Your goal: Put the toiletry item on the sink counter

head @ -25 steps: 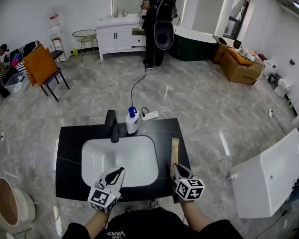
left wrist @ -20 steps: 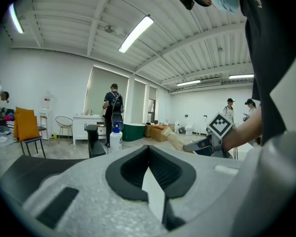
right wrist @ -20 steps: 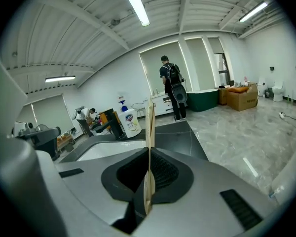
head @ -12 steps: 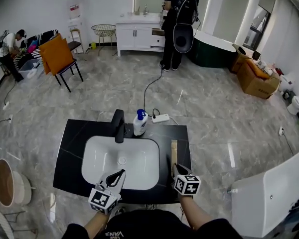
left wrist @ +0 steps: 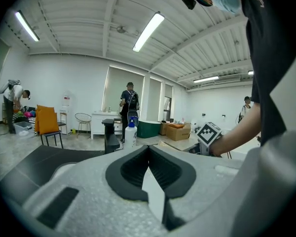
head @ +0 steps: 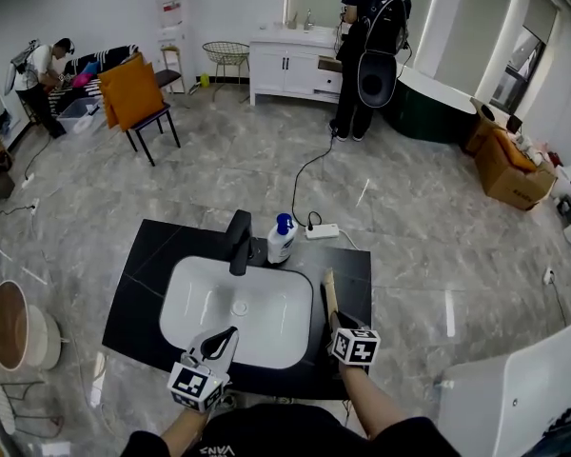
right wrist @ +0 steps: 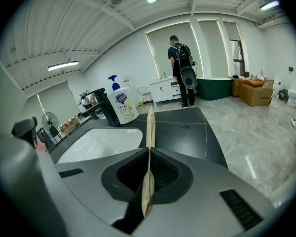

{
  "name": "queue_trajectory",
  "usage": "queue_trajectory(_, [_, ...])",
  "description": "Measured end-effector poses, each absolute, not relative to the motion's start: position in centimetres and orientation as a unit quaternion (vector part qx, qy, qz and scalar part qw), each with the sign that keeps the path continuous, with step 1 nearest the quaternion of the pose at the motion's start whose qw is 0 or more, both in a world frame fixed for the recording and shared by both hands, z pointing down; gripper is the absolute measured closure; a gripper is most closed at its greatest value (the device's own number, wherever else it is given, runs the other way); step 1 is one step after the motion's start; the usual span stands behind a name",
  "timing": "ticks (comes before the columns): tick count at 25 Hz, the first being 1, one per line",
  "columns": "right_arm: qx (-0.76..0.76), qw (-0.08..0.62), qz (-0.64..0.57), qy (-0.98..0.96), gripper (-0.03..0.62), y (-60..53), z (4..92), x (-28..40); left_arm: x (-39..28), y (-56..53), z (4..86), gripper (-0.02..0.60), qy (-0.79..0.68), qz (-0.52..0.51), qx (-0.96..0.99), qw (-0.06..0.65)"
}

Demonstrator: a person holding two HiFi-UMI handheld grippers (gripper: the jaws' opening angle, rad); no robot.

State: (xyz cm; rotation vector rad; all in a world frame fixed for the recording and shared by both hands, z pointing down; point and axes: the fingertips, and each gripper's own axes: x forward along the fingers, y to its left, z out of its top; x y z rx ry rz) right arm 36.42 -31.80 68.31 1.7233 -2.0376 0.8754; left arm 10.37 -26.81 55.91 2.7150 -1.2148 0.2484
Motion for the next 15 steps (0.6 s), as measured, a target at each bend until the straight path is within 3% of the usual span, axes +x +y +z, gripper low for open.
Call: queue_trajectory(15, [0.597,0.169,0.313,-0.719,0.582,-38.4,69.7,36.5,9.8,-26.5,56.5,0.572,-0.439,0.088,0.888,0.103])
